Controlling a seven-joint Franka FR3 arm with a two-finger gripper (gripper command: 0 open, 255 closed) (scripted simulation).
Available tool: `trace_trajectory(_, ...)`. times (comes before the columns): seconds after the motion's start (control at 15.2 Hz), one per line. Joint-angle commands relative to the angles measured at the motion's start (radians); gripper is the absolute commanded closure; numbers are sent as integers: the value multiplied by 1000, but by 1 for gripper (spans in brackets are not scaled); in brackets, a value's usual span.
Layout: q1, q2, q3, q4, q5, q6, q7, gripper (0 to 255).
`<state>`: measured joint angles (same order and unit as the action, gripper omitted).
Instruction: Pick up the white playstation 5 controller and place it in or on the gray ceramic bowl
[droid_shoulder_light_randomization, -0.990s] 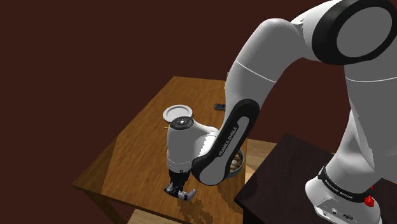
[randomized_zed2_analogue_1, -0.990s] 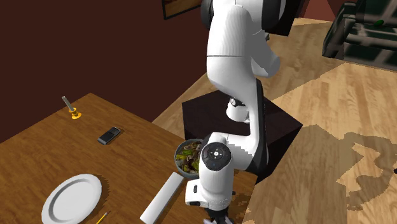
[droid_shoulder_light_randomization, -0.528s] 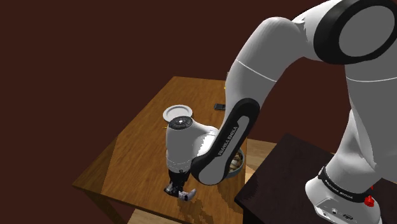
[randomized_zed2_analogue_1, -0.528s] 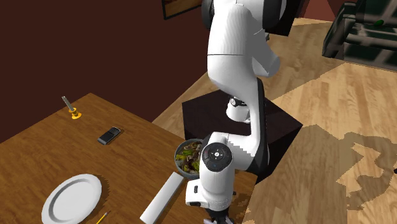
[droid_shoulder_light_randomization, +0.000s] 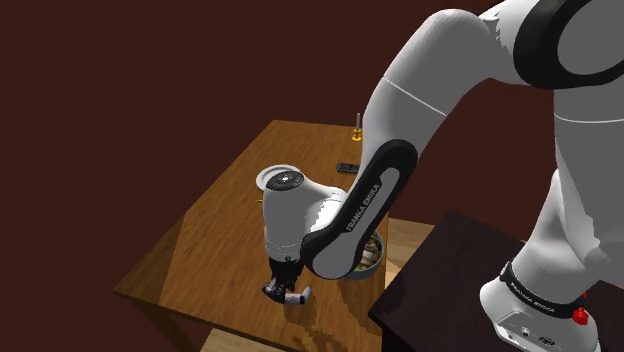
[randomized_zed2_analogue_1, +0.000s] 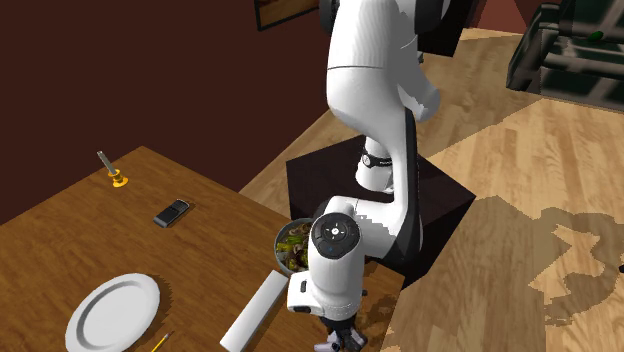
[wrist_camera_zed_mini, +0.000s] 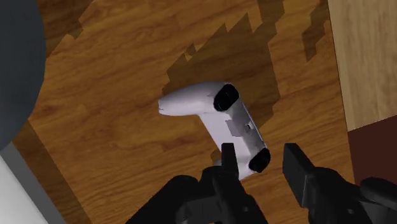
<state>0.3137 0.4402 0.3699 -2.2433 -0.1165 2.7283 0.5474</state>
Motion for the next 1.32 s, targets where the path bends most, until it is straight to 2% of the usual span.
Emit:
trace_trajectory(0.0,-116,0,91,-35,10,6,-265,0)
trace_trajectory(0.07,-244,14,188,-54,-5,-8,-516,0)
trace_trajectory(0.13,-276,22,213,-55,-27,-12,-534,0)
trace_trajectory(0.59,-199,122,136,-26,-93,62,-485,0)
trace_trajectory(1.12,-199,122,136,-26,-93,62,-486,0)
trace_trajectory(1.19,-199,122,136,-26,-93,62,-486,255)
trace_trajectory(1.25,-199,122,136,-26,-93,62,-486,255)
